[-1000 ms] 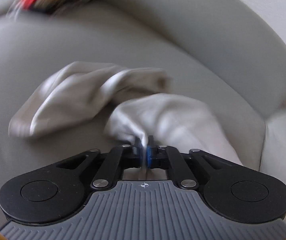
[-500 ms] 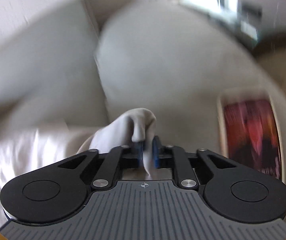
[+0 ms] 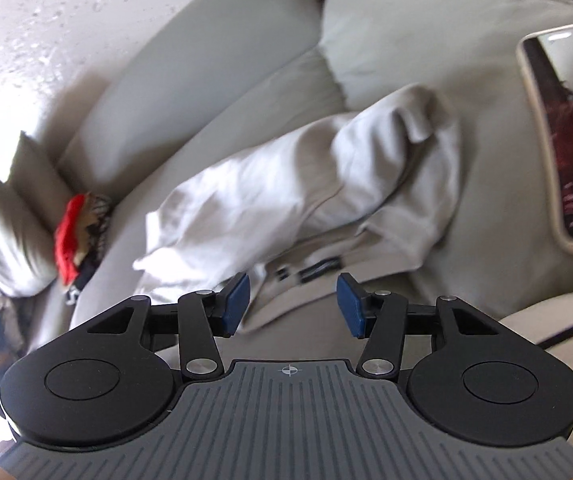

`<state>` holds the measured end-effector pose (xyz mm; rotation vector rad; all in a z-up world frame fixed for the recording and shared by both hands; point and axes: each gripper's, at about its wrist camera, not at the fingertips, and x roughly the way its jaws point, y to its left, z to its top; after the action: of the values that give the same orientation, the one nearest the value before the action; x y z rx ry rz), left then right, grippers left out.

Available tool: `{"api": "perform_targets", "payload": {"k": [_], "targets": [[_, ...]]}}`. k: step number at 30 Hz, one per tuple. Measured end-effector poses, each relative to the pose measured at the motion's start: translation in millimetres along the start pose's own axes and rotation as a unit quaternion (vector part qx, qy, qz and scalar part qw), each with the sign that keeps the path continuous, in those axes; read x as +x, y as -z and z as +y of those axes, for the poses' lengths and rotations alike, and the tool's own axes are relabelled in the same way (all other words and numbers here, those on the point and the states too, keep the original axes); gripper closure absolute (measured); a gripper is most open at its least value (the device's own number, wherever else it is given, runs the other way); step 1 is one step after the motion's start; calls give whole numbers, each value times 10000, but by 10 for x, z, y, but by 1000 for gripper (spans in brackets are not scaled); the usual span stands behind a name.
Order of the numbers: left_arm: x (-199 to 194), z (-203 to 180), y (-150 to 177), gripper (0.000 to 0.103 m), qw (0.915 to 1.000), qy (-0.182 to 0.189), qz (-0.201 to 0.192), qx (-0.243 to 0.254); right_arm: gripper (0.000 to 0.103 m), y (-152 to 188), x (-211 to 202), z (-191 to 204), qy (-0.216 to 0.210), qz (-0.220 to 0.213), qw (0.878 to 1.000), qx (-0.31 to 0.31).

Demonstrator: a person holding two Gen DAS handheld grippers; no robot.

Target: Fold clothes

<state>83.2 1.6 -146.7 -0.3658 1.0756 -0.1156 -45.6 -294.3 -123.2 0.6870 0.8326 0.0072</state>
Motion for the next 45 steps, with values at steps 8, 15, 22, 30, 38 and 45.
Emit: {"api": "perform_targets", "payload": {"k": [8,15,22,30,38,45], "targets": [[-68,85,-57,69,9973,396,-115,-605,50,192,432,549,-40,259,9769,-2120],[-155,301,-126,68,9954,440,-203,-821,53,645,642,918,261,119,9039,-4269],[-214,452,-135,62,9945,644,-226,-789,93,602,969,1009,722,19,8815,-4666],[-352,688,-116,60,9924,725,-285,-957,98,590,537,1118,-162,350,9290,-3682],[-470,784,-65,55,9922,714,-257,-988,81,565,245,1021,-551,975,9472,-3005],[-400,712,-68,55,9936,697,-200,-868,58,238,662,1010,-895,709,9736,-1977]]}}
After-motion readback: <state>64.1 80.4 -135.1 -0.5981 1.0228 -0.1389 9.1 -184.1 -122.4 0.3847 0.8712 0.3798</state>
